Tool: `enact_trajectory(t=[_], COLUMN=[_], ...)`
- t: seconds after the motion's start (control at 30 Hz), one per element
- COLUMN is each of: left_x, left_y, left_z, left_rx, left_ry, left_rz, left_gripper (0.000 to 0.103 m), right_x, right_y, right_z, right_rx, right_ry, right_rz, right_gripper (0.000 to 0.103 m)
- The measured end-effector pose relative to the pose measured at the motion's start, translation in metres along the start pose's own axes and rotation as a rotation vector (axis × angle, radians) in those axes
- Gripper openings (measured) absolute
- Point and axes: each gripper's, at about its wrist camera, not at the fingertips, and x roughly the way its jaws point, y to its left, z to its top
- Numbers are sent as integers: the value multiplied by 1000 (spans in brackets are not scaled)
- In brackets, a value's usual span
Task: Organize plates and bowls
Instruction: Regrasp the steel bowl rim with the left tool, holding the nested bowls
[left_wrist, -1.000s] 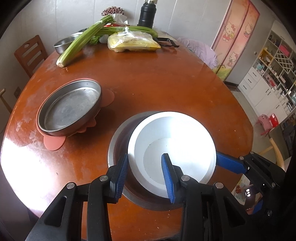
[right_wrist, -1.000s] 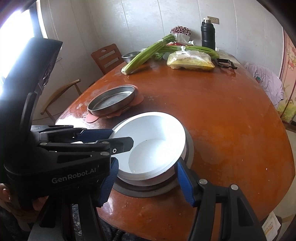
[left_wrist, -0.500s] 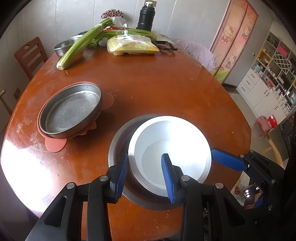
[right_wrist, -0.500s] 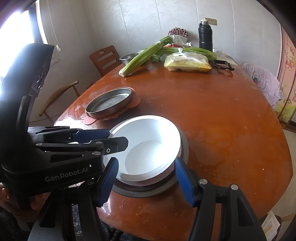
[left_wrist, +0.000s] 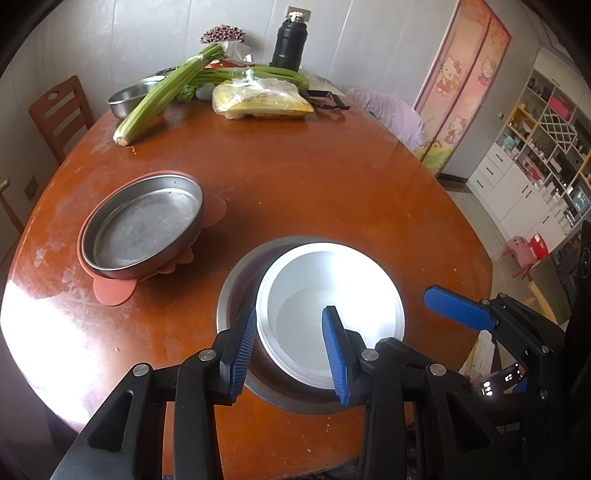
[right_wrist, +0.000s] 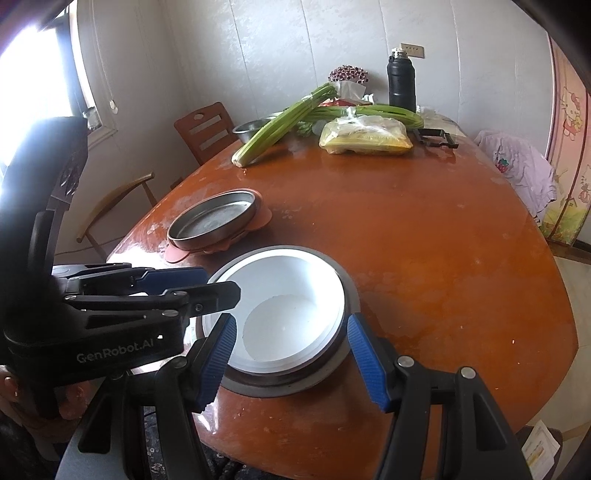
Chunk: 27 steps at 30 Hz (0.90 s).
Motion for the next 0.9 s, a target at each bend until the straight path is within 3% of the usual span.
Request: enact_trajectory(t=[0.23,0.4,0.9], left_x=[-16,-26,-8], left_y=[9,17,35], left_z=[1,2,3], left_rx=[-29,-56,-130], left_ry=[-48,-83,-18], left_rz=[0,-2,-19], left_gripper=[38,52,55], right_x=[-8,-14,-25], right_y=[-3,-11,-36], right_z=[2,4,10], right_rx=[13,41,115], right_ry=[-24,-40,-77], right_rz=[-7,-19,-35], right_gripper=[63,63,69])
